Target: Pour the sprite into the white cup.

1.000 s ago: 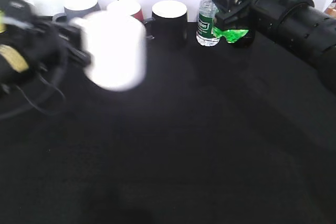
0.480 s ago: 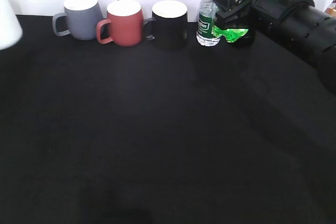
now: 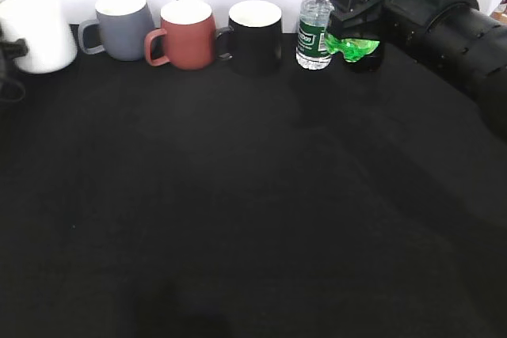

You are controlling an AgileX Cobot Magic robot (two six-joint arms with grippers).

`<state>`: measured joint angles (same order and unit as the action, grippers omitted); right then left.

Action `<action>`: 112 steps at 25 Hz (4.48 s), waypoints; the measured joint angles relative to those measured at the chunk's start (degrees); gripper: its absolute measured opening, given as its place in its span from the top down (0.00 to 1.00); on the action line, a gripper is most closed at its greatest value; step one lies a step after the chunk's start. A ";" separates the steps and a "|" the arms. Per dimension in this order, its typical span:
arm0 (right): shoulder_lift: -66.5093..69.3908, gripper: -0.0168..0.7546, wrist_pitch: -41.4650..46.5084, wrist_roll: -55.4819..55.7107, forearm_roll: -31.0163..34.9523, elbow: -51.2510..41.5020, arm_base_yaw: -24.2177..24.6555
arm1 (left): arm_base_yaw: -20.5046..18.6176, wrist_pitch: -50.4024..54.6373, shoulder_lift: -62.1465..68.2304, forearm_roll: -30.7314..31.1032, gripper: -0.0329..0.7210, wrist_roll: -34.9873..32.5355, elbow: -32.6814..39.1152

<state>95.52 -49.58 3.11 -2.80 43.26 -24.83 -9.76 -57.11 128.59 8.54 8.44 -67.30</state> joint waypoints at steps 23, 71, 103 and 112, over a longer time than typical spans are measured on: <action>0.00 0.45 0.32 0.00 2.80 0.00 0.00 | 2.58 4.50 0.25 -1.86 0.55 1.39 -1.81; 26.92 0.15 10.84 -7.65 12.45 22.37 18.70 | 42.45 3.38 -36.57 2.55 0.56 1.75 37.13; -70.38 0.24 118.93 4.39 5.87 -1.34 18.70 | 42.55 126.96 -105.39 -3.60 0.38 1.90 22.79; -84.27 0.25 111.30 0.78 -2.73 -14.02 18.70 | 42.67 118.12 -112.72 -0.94 0.38 1.95 36.04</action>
<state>11.26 61.72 3.89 -5.52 29.24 -6.13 32.91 61.01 15.87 7.60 10.38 -31.26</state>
